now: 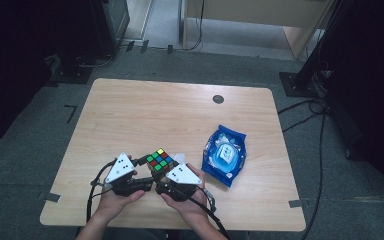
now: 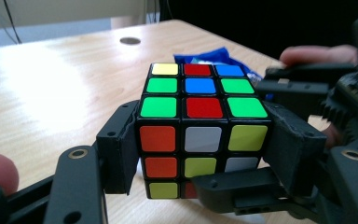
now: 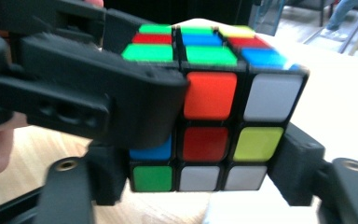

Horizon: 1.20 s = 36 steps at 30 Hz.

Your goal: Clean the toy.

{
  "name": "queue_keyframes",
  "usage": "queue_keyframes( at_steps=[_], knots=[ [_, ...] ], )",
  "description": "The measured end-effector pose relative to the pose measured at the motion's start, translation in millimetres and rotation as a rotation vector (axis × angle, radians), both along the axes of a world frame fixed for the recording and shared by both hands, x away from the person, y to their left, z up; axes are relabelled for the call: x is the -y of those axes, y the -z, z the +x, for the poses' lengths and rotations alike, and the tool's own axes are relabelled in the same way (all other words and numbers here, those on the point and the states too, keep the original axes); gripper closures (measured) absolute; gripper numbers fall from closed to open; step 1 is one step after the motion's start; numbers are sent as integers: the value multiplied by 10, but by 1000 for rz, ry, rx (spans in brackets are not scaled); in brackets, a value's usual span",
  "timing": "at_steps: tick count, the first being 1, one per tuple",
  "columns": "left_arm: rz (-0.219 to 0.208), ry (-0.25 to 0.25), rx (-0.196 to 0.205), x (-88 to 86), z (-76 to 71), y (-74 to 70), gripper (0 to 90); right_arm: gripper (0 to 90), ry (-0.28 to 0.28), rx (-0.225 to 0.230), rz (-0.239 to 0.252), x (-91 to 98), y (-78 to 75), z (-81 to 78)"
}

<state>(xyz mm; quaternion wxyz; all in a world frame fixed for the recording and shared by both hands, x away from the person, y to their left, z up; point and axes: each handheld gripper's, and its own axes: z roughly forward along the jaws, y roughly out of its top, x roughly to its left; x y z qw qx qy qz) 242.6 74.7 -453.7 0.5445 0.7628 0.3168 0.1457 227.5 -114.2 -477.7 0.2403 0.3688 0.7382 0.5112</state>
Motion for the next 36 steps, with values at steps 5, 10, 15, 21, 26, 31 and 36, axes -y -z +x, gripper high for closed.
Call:
queue_keyframes(
  at_steps=[5, 10, 15, 21, 26, 31, 36],
  knots=[
    [-35, 18, -24, 0, 12, 2, 341, 336, -8, -11, 38, 23, 0, -4],
    [-144, 33, -54, -103, 50, -51, 231, 342, 3, 4, 24, 46, -15, -7],
    [-222, 31, -13, -352, 79, -121, 199, 342, 48, -29, 71, 217, -52, 88],
    [-53, -38, 9, -398, 153, 50, 206, 341, 77, -54, 179, 470, -227, 154],
    [39, 4, 5, -46, 92, 232, 179, 341, 35, -75, 230, 433, -317, 97],
    [47, 32, 69, 133, -30, 213, 179, 341, -7, -109, 245, 328, -323, 36],
    [15, 42, 95, 131, -72, 174, 182, 341, -17, -165, 277, 263, -291, 20]
  ],
)
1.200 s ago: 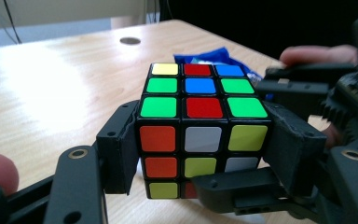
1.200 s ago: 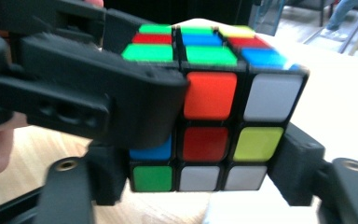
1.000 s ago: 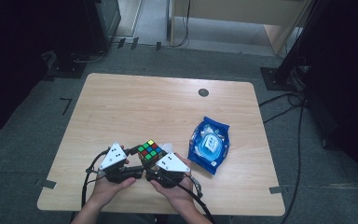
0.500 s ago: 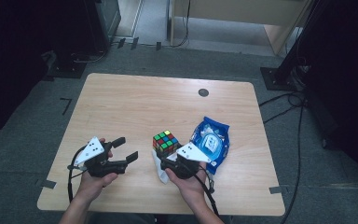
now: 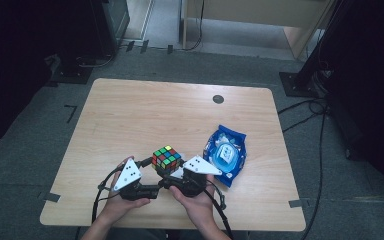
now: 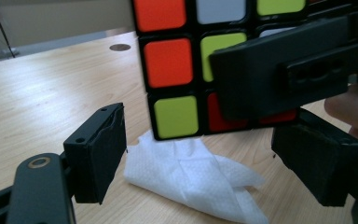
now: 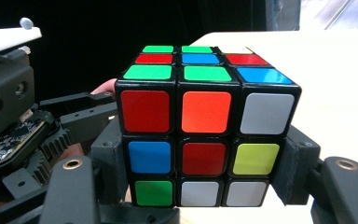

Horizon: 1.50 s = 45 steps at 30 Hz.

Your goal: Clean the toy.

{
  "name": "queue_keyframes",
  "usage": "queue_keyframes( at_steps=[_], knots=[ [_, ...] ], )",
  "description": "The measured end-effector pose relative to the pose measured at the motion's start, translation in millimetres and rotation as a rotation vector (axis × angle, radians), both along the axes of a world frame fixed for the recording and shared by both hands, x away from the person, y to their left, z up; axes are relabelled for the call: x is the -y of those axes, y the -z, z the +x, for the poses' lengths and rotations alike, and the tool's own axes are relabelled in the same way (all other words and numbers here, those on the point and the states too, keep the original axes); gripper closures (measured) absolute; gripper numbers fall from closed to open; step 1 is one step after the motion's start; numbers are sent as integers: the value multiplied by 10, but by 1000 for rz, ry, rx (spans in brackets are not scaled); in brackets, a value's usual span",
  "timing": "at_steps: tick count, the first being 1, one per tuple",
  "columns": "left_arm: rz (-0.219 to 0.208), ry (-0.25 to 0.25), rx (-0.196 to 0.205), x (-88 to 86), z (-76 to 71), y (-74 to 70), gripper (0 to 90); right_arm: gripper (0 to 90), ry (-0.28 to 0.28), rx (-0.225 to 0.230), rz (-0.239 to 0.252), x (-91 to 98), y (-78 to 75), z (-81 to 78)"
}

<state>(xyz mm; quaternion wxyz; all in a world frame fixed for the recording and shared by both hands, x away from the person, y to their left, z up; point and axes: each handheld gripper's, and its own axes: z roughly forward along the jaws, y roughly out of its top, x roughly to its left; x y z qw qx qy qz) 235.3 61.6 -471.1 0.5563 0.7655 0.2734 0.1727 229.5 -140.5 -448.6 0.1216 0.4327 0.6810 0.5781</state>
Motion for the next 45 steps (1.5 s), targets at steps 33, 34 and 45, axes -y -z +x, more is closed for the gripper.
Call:
queue_keyframes(
  at_steps=[33, 34, 45],
  knots=[
    [45, 60, 57, 9, -56, 75, 339, 313, -7, -175, 126, 67, 29, 91],
    [48, 58, 56, 13, -56, 78, 339, 317, -6, -190, 134, 78, 30, 97],
    [48, 35, 29, 94, -62, 99, 303, 339, 18, -178, 99, -2, 35, 23]
  ],
)
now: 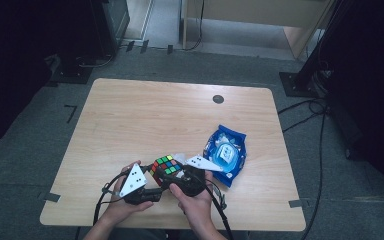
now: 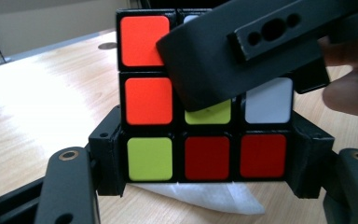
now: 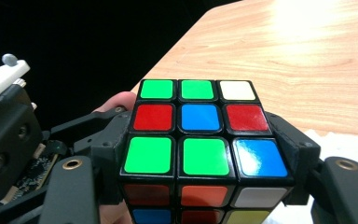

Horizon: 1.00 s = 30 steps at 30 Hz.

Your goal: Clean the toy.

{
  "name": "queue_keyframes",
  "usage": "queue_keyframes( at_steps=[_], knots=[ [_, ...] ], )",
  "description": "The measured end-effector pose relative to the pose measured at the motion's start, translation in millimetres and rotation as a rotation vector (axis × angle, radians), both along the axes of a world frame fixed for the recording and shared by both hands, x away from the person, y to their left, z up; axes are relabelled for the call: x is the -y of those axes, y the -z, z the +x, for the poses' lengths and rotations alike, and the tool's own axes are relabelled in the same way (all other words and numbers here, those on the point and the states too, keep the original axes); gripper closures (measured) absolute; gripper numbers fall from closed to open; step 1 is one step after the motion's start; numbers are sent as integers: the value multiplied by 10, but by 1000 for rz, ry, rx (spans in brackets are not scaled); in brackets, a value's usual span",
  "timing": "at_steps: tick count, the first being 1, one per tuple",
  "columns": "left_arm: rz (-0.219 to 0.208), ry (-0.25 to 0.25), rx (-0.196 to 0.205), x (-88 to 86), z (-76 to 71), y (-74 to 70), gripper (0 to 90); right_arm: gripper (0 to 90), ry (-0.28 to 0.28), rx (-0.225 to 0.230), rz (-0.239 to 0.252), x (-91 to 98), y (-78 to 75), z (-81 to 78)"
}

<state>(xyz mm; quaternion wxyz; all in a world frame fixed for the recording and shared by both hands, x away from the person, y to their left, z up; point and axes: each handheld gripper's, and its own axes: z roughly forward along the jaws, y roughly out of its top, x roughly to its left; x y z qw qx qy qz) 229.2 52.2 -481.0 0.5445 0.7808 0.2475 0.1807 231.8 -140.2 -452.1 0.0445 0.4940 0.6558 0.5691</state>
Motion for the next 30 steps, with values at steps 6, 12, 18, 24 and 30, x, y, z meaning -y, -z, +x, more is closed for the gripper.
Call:
queue_keyframes(
  at_steps=[6, 12, 18, 24, 30],
  knots=[
    [0, -9, 3, -17, 9, 13, 336, 337, -14, -14, -7, -32, 33, 6],
    [8, -23, -2, -116, 58, 8, 338, 300, -49, 4, 16, 5, 14, 29],
    [15, -87, -48, -332, 203, 28, 338, 296, -51, 52, 72, 161, -36, 76],
    [-55, -119, -87, -518, 286, -10, 338, 332, 41, 63, -124, 291, 139, 214],
    [-64, -140, -87, -574, 310, -39, 338, 439, 26, 60, -332, 318, 438, 317]
  ],
)
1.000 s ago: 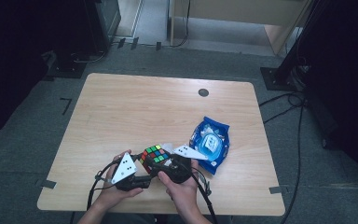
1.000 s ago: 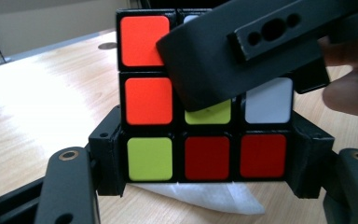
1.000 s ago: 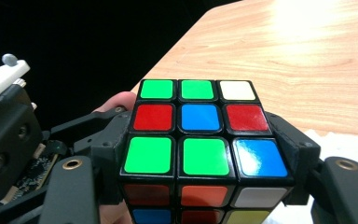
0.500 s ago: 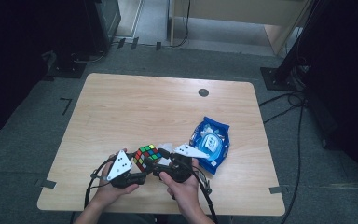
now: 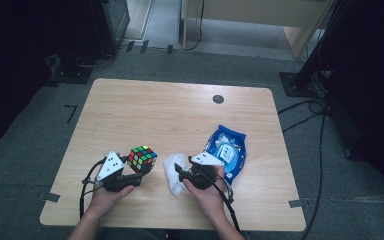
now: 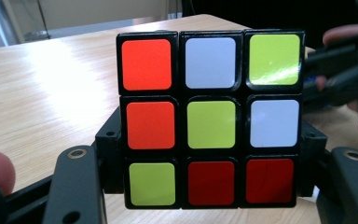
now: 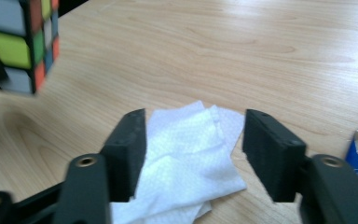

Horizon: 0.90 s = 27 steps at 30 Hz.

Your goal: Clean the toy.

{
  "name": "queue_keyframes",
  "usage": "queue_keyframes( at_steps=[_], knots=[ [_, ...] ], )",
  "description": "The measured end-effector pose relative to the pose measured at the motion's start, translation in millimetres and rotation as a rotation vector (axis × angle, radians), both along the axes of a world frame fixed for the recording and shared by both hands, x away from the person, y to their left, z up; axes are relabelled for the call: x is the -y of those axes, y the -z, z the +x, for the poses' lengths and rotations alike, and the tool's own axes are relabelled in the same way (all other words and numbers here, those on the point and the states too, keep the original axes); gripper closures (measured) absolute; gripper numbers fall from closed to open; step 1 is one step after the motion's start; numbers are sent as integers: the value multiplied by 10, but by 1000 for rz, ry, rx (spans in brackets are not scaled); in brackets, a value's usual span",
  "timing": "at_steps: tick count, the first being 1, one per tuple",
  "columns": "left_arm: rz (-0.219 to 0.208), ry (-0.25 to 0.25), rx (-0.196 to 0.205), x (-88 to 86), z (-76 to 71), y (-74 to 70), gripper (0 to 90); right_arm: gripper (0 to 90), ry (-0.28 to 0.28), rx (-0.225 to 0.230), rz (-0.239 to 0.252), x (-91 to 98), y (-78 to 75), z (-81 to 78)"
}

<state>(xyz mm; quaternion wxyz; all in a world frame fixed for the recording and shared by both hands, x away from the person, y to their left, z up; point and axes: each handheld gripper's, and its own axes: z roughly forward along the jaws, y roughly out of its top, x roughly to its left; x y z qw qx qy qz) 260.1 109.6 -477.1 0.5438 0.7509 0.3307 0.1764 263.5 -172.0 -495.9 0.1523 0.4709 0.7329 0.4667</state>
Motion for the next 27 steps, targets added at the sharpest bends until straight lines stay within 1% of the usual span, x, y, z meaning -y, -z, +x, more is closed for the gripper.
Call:
queue_keyframes(
  at_steps=[1, 2, 4, 5, 8, 9, 10, 12, 13, 14, 15, 16, 17, 18, 20, 21, 22, 23, 24, 25, 26, 27],
  knots=[
    [-2, 3, 2, -4, 1, -1, 338, 445, -24, -4, -3, -19, 32, 8],
    [4, 0, 7, -3, 1, -1, 338, 452, -38, -1, -15, -51, 57, 7],
    [-1, 0, 6, 5, -1, -1, 338, 468, -73, 0, -40, -133, 101, 4],
    [-3, -1, 7, 12, -6, -2, 338, 476, -95, -5, -63, -185, 135, 7],
    [-2, -3, 13, 17, -18, -9, 338, 494, -105, -48, -124, -254, 222, 31],
    [0, -4, 16, 14, -23, -14, 338, 494, -102, -65, -126, -258, 248, 36],
    [-1, -8, 15, 10, -26, -19, 338, 510, -103, -62, -118, -251, 252, 36],
    [-12, -9, 12, -1, -28, -21, 338, 534, -103, -64, -130, -239, 242, 42],
    [-12, -6, 12, -2, -28, -21, 338, 541, -107, -60, -140, -235, 244, 40],
    [-5, -3, 11, 2, -29, -19, 338, 551, -113, -43, -158, -241, 249, 33],
    [-3, -3, 11, 6, -29, -17, 338, 568, -123, -23, -196, -254, 252, 16],
    [1, 0, 11, 11, -30, -15, 338, 569, -128, -10, -214, -262, 253, 12],
    [1, 6, 9, 17, -34, -13, 338, 577, -124, -9, -216, -269, 254, 9],
    [0, 9, 8, 27, -38, -8, 338, 609, -125, -9, -216, -259, 253, 13],
    [13, 18, 10, 47, -42, -1, 338, 742, -107, -16, -207, -215, 248, 29],
    [13, 21, 8, 59, -48, 3, 338, 819, -98, -29, -196, -178, 243, 47],
    [18, 26, 8, 65, -51, 4, 338, 854, -90, -50, -180, -136, 234, 69],
    [22, 32, 10, 71, -56, 4, 338, 866, -87, -73, -169, -90, 215, 85],
    [21, 38, 11, 76, -59, 3, 338, 870, -77, -58, -139, -38, 182, 86],
    [20, 42, 12, 81, -61, 4, 338, 871, -78, -35, -89, -2, 133, 72],
    [17, 51, 11, 96, -66, 6, 338, 871, -76, -22, -57, 17, 86, 62],
    [19, 62, 13, 115, -71, 10, 338, 871, -76, 6, -9, 37, -8, 47]
  ],
)
